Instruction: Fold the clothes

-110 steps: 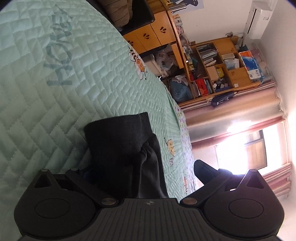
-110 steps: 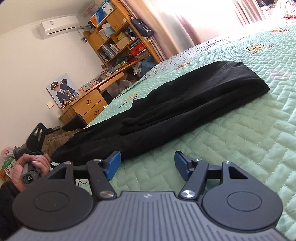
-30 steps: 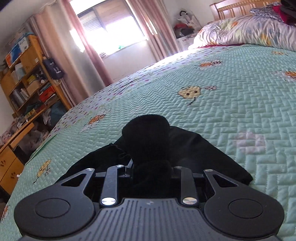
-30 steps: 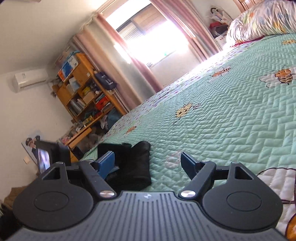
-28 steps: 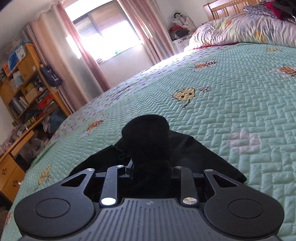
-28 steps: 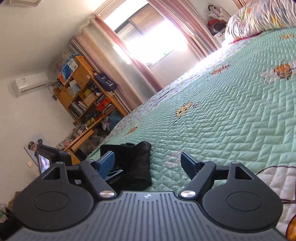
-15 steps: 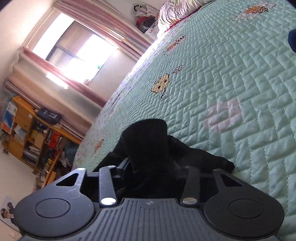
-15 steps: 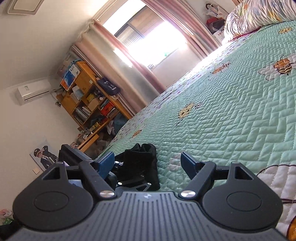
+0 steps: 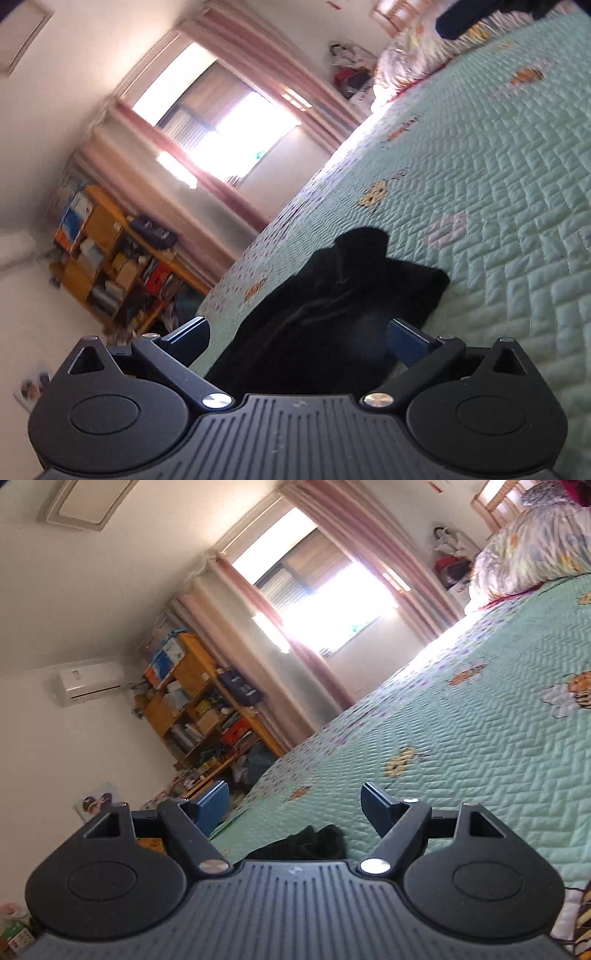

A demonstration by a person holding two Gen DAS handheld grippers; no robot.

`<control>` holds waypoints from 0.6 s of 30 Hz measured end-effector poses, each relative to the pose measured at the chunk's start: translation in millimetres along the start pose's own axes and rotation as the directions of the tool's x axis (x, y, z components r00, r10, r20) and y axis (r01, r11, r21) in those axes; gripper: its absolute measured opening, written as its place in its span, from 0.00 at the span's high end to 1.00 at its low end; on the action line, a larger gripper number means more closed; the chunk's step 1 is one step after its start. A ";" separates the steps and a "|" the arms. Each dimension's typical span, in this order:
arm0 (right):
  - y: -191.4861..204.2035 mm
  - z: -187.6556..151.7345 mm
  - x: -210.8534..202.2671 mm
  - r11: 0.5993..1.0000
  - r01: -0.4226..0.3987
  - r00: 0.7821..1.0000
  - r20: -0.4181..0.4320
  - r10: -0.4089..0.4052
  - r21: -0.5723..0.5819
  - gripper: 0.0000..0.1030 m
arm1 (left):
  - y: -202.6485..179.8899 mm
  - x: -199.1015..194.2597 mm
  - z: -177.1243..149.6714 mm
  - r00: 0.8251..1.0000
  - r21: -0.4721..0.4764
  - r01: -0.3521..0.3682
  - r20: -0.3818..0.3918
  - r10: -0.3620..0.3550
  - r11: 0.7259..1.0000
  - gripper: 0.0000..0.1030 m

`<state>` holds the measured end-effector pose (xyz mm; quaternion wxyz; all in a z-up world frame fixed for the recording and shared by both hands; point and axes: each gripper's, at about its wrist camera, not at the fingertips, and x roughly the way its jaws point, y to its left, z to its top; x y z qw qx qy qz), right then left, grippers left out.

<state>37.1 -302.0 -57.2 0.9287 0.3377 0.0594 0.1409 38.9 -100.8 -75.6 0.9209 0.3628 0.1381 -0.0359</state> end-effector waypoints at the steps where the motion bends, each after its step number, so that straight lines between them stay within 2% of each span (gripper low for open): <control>1: 10.9 -0.1 5.7 0.999 -0.041 0.999 -0.031 0.041 -0.012 0.23 | 16.0 -8.5 -11.1 1.000 -0.078 0.012 -0.019 -0.014 0.997 0.01; 4: 51.0 -8.0 30.9 0.987 -0.150 0.977 -0.159 0.141 -0.051 0.23 | 53.8 -27.6 -49.3 0.999 -0.218 -0.008 -0.050 -0.003 0.976 0.01; 6: 76.9 -21.3 47.6 0.975 -0.197 0.956 -0.241 0.169 -0.098 0.23 | 71.3 -26.2 -70.3 0.996 -0.285 0.008 -0.084 -0.033 0.958 0.01; 8: 102.0 -40.1 66.7 0.963 -0.230 0.929 -0.327 0.174 -0.142 0.23 | 80.0 -19.5 -82.5 0.993 -0.329 -0.011 -0.111 -0.027 0.944 0.01; 10: 130.4 -55.9 90.7 0.944 -0.259 0.898 -0.412 0.156 -0.207 0.23 | 88.0 -12.3 -86.1 0.994 -0.375 -0.011 -0.108 -0.031 0.927 0.01; 12: 160.3 -67.0 115.2 0.907 -0.303 0.869 -0.475 0.136 -0.294 0.23 | 89.9 -8.3 -84.5 0.992 -0.412 0.065 -0.068 -0.102 0.909 0.02; 14: 190.9 -73.7 143.5 0.850 -0.356 0.845 -0.523 0.115 -0.388 0.23 | 85.8 -3.7 -82.2 0.985 -0.428 0.145 -0.023 -0.171 0.892 0.02; 16: 216.1 -82.8 179.3 0.803 -0.404 0.804 -0.588 0.082 -0.439 0.23 | 77.1 4.7 -80.7 0.972 -0.442 0.199 -0.022 -0.232 0.875 0.02; 18: 231.1 -102.7 221.6 0.771 -0.427 0.747 -0.665 0.007 -0.472 0.24 | 68.3 13.4 -84.0 0.949 -0.457 0.256 -0.049 -0.312 0.852 0.02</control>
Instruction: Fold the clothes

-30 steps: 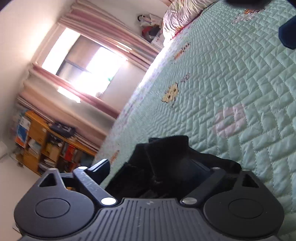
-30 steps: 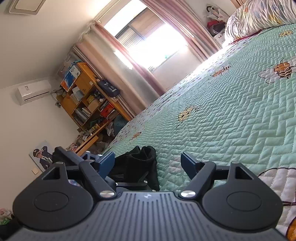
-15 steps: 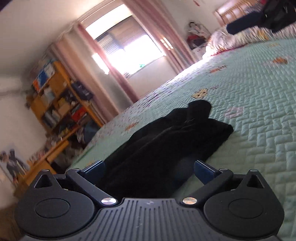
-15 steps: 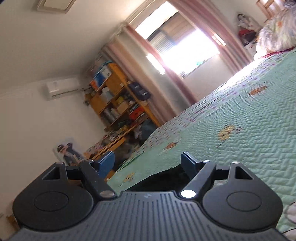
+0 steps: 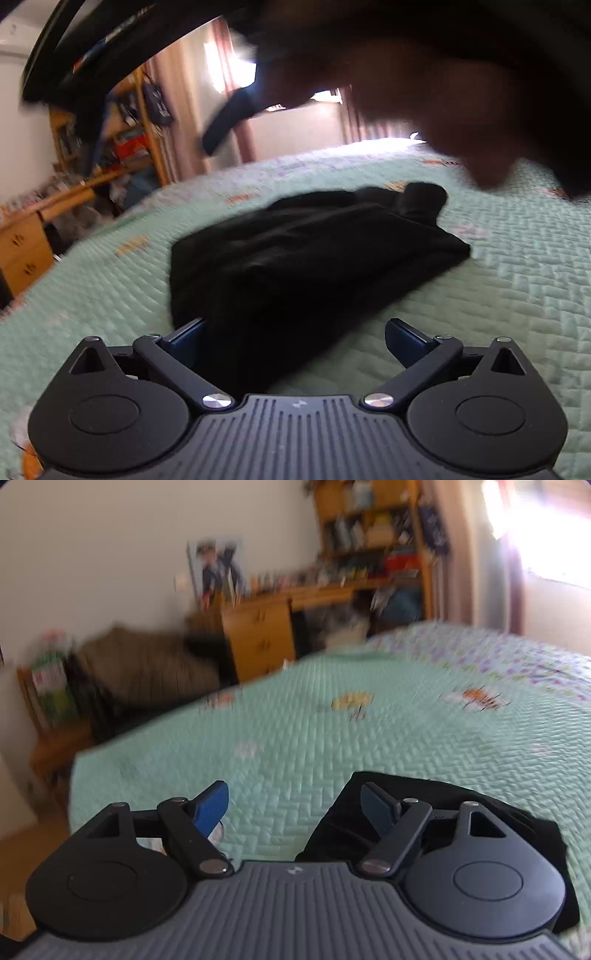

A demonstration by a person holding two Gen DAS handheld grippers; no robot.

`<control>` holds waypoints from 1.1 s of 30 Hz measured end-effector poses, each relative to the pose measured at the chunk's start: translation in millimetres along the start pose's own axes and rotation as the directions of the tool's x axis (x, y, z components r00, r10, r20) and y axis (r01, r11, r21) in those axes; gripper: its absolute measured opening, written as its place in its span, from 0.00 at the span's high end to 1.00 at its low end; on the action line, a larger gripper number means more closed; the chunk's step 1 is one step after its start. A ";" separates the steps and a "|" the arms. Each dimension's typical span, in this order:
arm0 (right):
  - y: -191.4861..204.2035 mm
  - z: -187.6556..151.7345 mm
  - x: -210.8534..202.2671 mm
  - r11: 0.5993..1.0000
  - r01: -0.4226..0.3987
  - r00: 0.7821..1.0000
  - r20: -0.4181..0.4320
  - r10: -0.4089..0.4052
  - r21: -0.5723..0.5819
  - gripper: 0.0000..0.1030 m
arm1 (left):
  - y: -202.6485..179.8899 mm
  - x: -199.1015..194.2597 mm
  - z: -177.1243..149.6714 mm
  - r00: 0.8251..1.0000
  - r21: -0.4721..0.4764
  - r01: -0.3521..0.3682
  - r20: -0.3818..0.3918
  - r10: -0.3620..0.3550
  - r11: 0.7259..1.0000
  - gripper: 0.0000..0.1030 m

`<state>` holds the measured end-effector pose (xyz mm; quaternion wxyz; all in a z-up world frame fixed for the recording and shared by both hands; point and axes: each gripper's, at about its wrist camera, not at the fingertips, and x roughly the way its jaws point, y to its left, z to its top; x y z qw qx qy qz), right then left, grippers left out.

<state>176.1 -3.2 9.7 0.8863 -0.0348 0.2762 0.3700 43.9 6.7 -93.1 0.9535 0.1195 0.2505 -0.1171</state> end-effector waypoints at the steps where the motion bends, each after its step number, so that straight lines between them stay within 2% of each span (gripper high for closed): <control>1: -0.7 4.2 26.8 0.999 0.025 0.997 -0.077 -0.028 -0.037 0.26 | -0.4 4.9 -1.4 0.999 -0.005 0.019 -0.027 -0.019 1.000 0.01; 2: -2.6 6.2 52.1 0.995 0.066 0.987 -0.143 -0.076 -0.075 0.29 | -1.3 7.7 -3.0 0.999 -0.008 0.031 -0.038 -0.031 0.999 0.01; 3: -6.7 2.7 81.3 0.985 0.118 0.965 -0.221 -0.144 -0.128 0.30 | -0.7 8.1 -4.3 0.998 -0.017 0.042 -0.043 -0.043 0.999 0.01; 4: -13.5 -0.1 111.8 0.968 0.167 0.931 -0.294 -0.218 -0.188 0.35 | 1.0 9.3 -4.3 0.997 -0.034 0.052 -0.050 -0.054 0.998 0.01; 6: -32.8 -5.8 153.2 0.939 0.206 0.891 -0.343 -0.296 -0.276 0.19 | 3.7 11.3 -4.9 0.995 -0.058 0.075 -0.056 -0.079 0.995 0.01; 7: -41.5 -2.5 157.6 0.943 0.226 0.891 -0.341 -0.301 -0.244 0.08 | 4.0 10.6 -5.6 0.995 -0.063 0.084 -0.054 -0.087 0.995 0.01; 14: -50.5 18.0 129.8 0.936 0.310 0.906 -0.247 -0.344 -0.166 0.17 | 2.8 6.7 -7.6 0.992 -0.088 0.113 -0.048 -0.117 0.990 0.01; 17: -46.1 33.0 113.0 0.951 0.293 0.932 -0.193 -0.308 -0.099 0.20 | 5.5 4.7 -9.7 0.991 -0.115 0.122 -0.032 -0.126 0.986 0.01; 19: -34.2 34.5 109.9 0.967 0.231 0.941 -0.228 -0.250 -0.104 0.20 | 6.3 2.9 -10.6 0.991 -0.128 0.127 -0.024 -0.131 0.984 0.01; 20: -27.0 31.3 114.4 0.970 0.200 0.935 -0.270 -0.230 -0.136 0.20 | 3.2 3.5 -9.0 0.991 -0.130 0.129 -0.025 -0.133 0.983 0.01; 21: -21.0 27.3 127.4 0.961 0.195 0.917 -0.311 -0.250 -0.197 0.20 | 2.5 4.1 -7.9 0.991 -0.128 0.128 -0.029 -0.132 0.984 0.01; 23: -32.1 22.3 153.8 0.912 0.271 0.867 -0.333 -0.370 -0.307 0.23 | 2.6 5.4 -5.6 0.991 -0.122 0.123 -0.037 -0.128 0.985 0.01; 24: -37.9 19.9 166.8 0.882 0.305 0.839 -0.337 -0.427 -0.359 0.21 | 4.5 6.3 -2.8 0.991 -0.119 0.124 -0.040 -0.129 0.985 0.01; 25: -54.9 23.4 171.7 0.892 0.322 0.838 -0.343 -0.424 -0.317 0.13 | 5.9 6.4 -1.4 0.990 -0.119 0.128 -0.042 -0.133 0.985 0.01; 27: -76.2 34.3 166.7 0.919 0.350 0.862 -0.321 -0.392 -0.184 0.14 | 9.6 3.3 -2.2 0.986 -0.137 0.149 -0.053 -0.157 0.979 0.01; 29: -75.9 42.3 150.3 0.914 0.382 0.884 -0.236 -0.404 -0.136 0.16 | 11.8 2.7 -1.6 0.983 -0.153 0.163 -0.055 -0.173 0.975 0.01; 30: -74.8 44.9 138.7 0.920 0.377 0.898 -0.201 -0.391 -0.104 0.16 | 11.7 2.4 -1.5 0.984 -0.156 0.161 -0.053 -0.171 0.975 0.01; 33: -74.9 45.5 99.0 0.960 0.278 0.950 -0.156 -0.270 0.038 0.16 | 13.4 -2.0 -2.9 0.985 -0.175 0.160 -0.030 -0.167 0.971 0.01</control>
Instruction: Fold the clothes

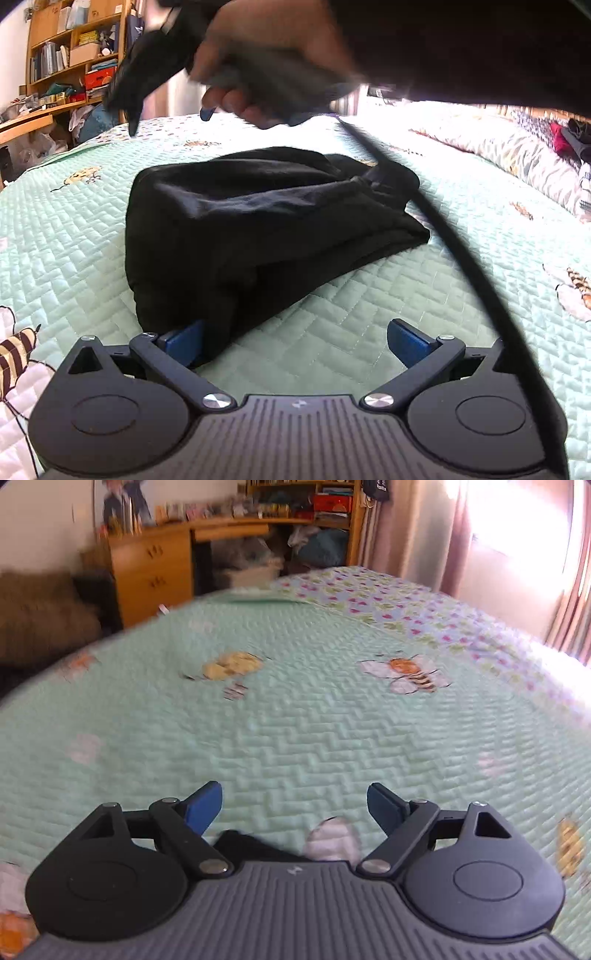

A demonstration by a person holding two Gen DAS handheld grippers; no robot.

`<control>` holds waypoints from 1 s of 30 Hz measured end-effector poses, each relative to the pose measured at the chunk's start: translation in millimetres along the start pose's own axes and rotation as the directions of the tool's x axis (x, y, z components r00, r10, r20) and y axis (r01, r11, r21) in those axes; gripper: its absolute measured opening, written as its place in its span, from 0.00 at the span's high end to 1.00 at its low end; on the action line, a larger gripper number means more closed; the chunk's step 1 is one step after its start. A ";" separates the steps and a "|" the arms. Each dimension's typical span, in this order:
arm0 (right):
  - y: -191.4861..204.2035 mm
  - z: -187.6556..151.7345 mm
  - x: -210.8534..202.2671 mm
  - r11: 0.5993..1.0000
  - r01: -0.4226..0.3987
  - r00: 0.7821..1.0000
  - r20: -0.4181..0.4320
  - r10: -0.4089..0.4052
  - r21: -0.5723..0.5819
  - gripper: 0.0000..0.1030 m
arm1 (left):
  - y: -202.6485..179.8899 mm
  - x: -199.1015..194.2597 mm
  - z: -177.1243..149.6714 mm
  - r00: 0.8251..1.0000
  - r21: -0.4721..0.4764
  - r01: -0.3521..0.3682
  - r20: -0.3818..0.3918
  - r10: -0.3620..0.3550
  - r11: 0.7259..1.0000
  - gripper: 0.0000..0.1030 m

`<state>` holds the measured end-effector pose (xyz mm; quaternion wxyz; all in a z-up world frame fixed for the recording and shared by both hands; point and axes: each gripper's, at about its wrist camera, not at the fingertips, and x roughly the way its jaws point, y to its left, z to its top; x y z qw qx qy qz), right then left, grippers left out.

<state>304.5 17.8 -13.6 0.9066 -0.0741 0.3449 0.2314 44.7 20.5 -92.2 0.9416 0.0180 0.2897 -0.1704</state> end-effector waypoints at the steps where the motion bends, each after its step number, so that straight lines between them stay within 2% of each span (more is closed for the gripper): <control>1: 3.5 -7.3 -6.7 1.000 -0.028 1.000 -0.012 0.028 -0.011 0.16 | 0.5 -0.1 -0.5 1.000 -0.007 0.004 0.006 -0.004 1.000 0.01; 4: 15.8 -28.9 -20.3 0.993 -0.099 0.994 -0.060 0.095 -0.057 0.18 | -2.8 6.8 -1.8 1.000 0.001 -0.003 -0.006 0.003 1.000 0.01; 5: 20.3 -31.1 -18.6 0.992 -0.109 0.992 -0.075 0.104 -0.066 0.26 | -6.2 9.4 -2.1 1.000 0.016 -0.013 -0.010 0.013 1.000 0.01; 7: 26.2 -30.4 -15.3 0.990 -0.124 0.989 -0.085 0.117 -0.072 0.34 | -14.0 14.3 -2.4 0.999 0.050 -0.037 -0.013 0.037 0.998 0.01; 9: 31.2 -17.7 -8.1 0.985 -0.103 0.992 -0.081 0.093 -0.135 0.37 | -17.8 16.8 -2.6 0.999 0.065 -0.047 -0.017 0.048 0.997 0.01; 10: 32.8 -9.2 0.8 0.976 -0.092 0.990 -0.121 0.070 -0.195 0.38 | -18.3 18.0 -2.3 0.999 0.065 -0.046 -0.018 0.047 0.997 0.01; 12: 31.9 7.2 24.0 0.955 -0.141 0.966 -0.249 0.074 -0.262 0.44 | -18.5 19.8 -1.5 0.999 0.061 -0.042 -0.019 0.043 0.997 0.01; 15: 36.4 24.1 42.3 0.907 -0.195 0.948 -0.309 0.077 -0.373 0.46 | -19.6 22.3 -0.7 0.999 0.064 -0.040 -0.023 0.042 0.997 0.01; 16: 39.8 24.9 49.1 0.889 -0.221 0.936 -0.344 0.077 -0.402 0.46 | -19.8 23.5 -1.5 0.999 0.067 -0.042 -0.024 0.044 0.997 0.01; 18: 46.5 26.4 62.8 0.848 -0.275 0.907 -0.415 0.073 -0.453 0.46 | -21.0 25.7 -3.0 0.999 0.071 -0.044 -0.025 0.046 0.997 0.01; 21: 56.6 15.8 90.3 0.793 -0.343 0.833 -0.554 0.008 -0.504 0.46 | -19.4 24.8 -2.8 0.999 0.063 -0.038 -0.027 0.039 0.997 0.01; 22: 57.5 14.3 94.3 0.782 -0.354 0.825 -0.566 0.003 -0.512 0.46 | -19.0 25.2 -2.8 0.999 0.062 -0.036 -0.029 0.037 0.997 0.01; 23: 58.3 12.9 98.1 0.772 -0.366 0.817 -0.577 -0.002 -0.520 0.53 | -18.7 25.5 -2.8 0.999 0.060 -0.034 -0.030 0.036 0.998 0.01; 25: 61.9 12.8 97.6 0.756 -0.375 0.826 -0.563 0.010 -0.537 0.83 | -18.0 26.6 -2.7 0.999 0.054 -0.028 -0.038 0.030 0.998 0.01; 27: 65.8 9.8 98.7 0.737 -0.355 0.836 -0.548 -0.024 -0.575 0.88 | -16.8 27.9 -2.1 0.999 0.042 -0.019 -0.046 0.021 0.999 0.01; 28: 64.5 12.6 99.5 0.744 -0.319 0.853 -0.519 -0.045 -0.588 0.89 | -15.4 29.1 -1.7 0.999 0.031 -0.013 -0.052 0.015 0.999 0.01; 29: 63.1 15.6 100.4 0.750 -0.281 0.870 -0.489 -0.066 -0.600 0.97 | -14.2 29.9 -1.7 0.998 0.022 -0.005 -0.059 0.006 1.000 0.01; 30: 60.1 23.2 101.7 0.766 -0.190 0.902 -0.417 -0.110 -0.614 1.00 | -14.2 30.6 -2.0 0.998 0.020 -0.004 -0.061 0.006 1.000 0.01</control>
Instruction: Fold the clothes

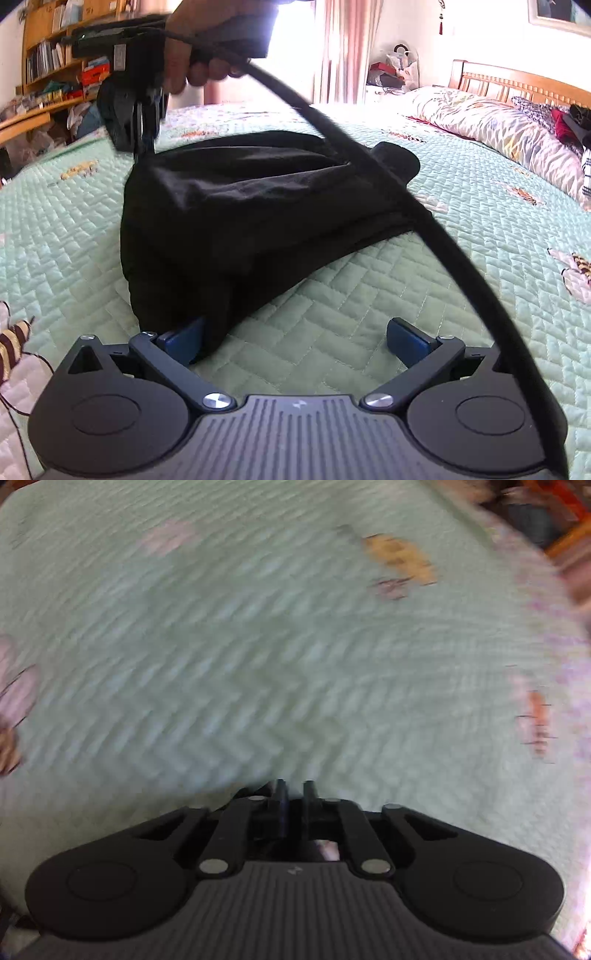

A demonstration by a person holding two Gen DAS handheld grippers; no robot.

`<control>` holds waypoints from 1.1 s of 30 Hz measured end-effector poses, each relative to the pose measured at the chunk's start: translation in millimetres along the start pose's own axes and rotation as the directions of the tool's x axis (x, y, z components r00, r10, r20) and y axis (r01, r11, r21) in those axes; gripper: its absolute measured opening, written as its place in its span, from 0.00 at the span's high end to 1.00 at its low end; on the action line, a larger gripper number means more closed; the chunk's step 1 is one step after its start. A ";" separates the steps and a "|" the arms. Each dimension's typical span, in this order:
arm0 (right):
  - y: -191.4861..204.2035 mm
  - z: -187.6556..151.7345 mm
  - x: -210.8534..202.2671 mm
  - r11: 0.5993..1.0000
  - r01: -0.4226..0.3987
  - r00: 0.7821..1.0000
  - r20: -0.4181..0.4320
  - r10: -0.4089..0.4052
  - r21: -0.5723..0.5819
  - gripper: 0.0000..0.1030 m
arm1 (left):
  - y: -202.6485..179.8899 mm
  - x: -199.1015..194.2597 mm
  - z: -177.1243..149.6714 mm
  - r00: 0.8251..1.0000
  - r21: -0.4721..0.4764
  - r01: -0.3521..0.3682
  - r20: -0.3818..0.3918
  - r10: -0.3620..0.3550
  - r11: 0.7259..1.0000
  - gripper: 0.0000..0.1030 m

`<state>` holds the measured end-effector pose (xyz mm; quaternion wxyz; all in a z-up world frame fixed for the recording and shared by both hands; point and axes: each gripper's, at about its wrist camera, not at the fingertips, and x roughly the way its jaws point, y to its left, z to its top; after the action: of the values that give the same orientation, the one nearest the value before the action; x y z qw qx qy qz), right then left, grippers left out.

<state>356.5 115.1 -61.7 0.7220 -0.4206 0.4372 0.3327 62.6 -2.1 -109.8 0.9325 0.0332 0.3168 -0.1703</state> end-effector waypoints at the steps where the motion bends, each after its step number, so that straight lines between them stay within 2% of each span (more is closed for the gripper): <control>1: -14.6 5.7 -4.1 0.989 0.124 0.991 0.048 -0.128 0.074 1.00 | -0.3 -1.6 -0.7 1.000 0.003 -0.003 0.001 0.003 1.000 0.01; 3: -48.6 2.9 -12.5 0.958 0.053 0.993 0.086 -0.080 0.282 1.00 | -0.8 -2.5 -1.5 1.000 0.004 -0.005 0.007 0.005 1.000 0.01; 4: -48.7 -0.2 -12.0 0.958 0.007 0.997 0.070 -0.028 0.287 1.00 | -0.7 -2.4 -1.7 1.000 0.003 -0.004 0.009 0.004 1.000 0.01; 6: -35.3 -7.7 -23.3 0.970 -0.052 0.996 0.085 0.033 0.236 0.93 | -0.8 -2.1 -1.7 1.000 0.004 -0.007 0.010 0.006 1.000 0.01; 7: -32.8 -10.9 -31.8 0.966 -0.141 0.987 0.105 0.121 0.216 0.81 | -1.4 -2.2 -1.7 1.000 0.008 -0.010 0.010 0.010 1.000 0.01; 8: -31.4 -13.4 -36.6 0.958 -0.200 0.977 0.109 0.181 0.206 0.61 | -2.0 -2.2 -1.7 1.000 0.012 -0.013 0.011 0.013 1.000 0.01; 9: -29.8 -13.7 -41.9 0.955 -0.219 0.974 0.107 0.201 0.201 0.52 | -2.0 -2.0 -1.7 1.000 0.013 -0.014 0.011 0.014 1.000 0.01; 10: -25.1 -12.0 -41.8 0.957 -0.222 0.973 0.099 0.207 0.184 0.38 | -2.1 -1.7 -1.6 1.000 0.012 -0.015 0.010 0.015 1.000 0.01; 11: -20.4 -10.2 -41.7 0.960 -0.225 0.973 0.090 0.213 0.167 0.31 | -2.6 -1.3 -1.5 1.000 0.013 -0.018 0.010 0.017 1.000 0.01; 12: -13.6 -4.9 -37.5 0.970 -0.204 0.978 0.060 0.198 0.135 0.31 | -3.7 -1.6 -1.6 1.000 0.017 -0.022 0.009 0.021 1.000 0.01; 14: 1.0 1.5 -16.8 0.988 -0.136 0.990 -0.021 0.138 0.068 0.32 | -4.3 -2.2 -1.8 1.000 0.020 -0.024 0.011 0.024 1.000 0.01; 15: 5.6 0.3 -5.3 0.991 -0.130 0.990 -0.057 0.133 0.043 0.34 | -3.9 -2.4 -1.8 1.000 0.017 -0.022 0.012 0.022 1.000 0.01; 16: 9.4 -1.7 0.6 0.986 -0.161 0.983 -0.082 0.164 0.048 0.62 | -3.4 -2.5 -1.8 1.000 0.014 -0.020 0.013 0.020 1.000 0.01; 17: 13.2 -3.7 6.4 0.980 -0.190 0.975 -0.105 0.194 0.053 0.78 | -2.9 -2.5 -1.7 1.000 0.010 -0.018 0.013 0.018 1.000 0.01; 18: 20.2 -5.0 6.3 0.986 -0.167 0.982 -0.094 0.167 0.008 0.80 | -2.9 -2.8 -1.6 1.000 0.010 -0.018 0.013 0.018 1.000 0.01; 20: 19.4 -3.2 5.1 0.992 -0.129 0.988 -0.085 0.129 0.003 0.87 | -2.6 -3.8 -1.2 1.000 0.005 -0.018 0.018 0.018 1.000 0.01; 21: 10.1 -0.4 4.4 0.996 -0.084 0.994 -0.071 0.086 0.031 0.87 | -1.6 -4.2 -0.8 1.000 -0.002 -0.013 0.018 0.013 1.000 0.01; 23: -8.4 5.0 2.9 0.996 0.006 0.999 -0.049 -0.002 0.089 0.96 | 1.7 -4.4 -0.1 1.000 -0.025 0.005 0.014 -0.004 1.000 0.01; 24: -19.6 6.2 1.6 0.989 0.038 0.999 -0.032 -0.034 0.141 1.00 | 2.5 -4.8 -0.3 1.000 -0.031 0.008 0.014 -0.008 0.999 0.01; 25: -29.3 5.4 1.1 0.979 0.075 0.997 -0.022 -0.072 0.191 1.00 | 3.3 -6.1 -0.6 1.000 -0.033 0.008 0.021 -0.007 0.999 0.01; 27: -39.5 -1.0 -1.7 0.960 0.053 0.998 0.003 -0.056 0.275 1.00 | 9.0 -12.2 -1.7 0.999 -0.065 0.006 0.052 -0.003 0.998 0.05; 28: -40.7 -4.0 -11.6 0.948 0.047 0.997 0.047 -0.065 0.314 0.96 | 13.6 -17.5 -1.7 0.997 -0.093 0.006 0.072 0.001 0.996 0.09; 30: -37.6 -13.8 -38.0 0.933 -0.054 0.989 0.151 -0.001 0.356 0.84 | 23.0 -32.5 -2.0 0.990 -0.148 -0.011 0.140 0.032 0.989 0.12; 31: -35.0 -18.7 -47.9 0.930 -0.103 0.981 0.189 0.037 0.352 0.62 | 27.5 -42.5 -2.5 0.980 -0.174 -0.030 0.190 0.063 0.984 0.09; 32: -32.4 -23.5 -57.6 0.926 -0.151 0.972 0.225 0.074 0.347 0.41 | 31.1 -51.0 -3.4 0.963 -0.204 -0.071 0.242 0.121 0.976 0.06; 33: -30.0 -28.4 -61.2 0.927 -0.154 0.972 0.220 0.080 0.342 0.36 | 34.5 -59.3 -4.5 0.939 -0.235 -0.115 0.293 0.183 0.965 0.01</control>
<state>347.7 70.0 -3.9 0.8058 -0.2198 0.4388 0.3315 27.8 48.7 -79.3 0.9791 -0.0709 0.1787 -0.0669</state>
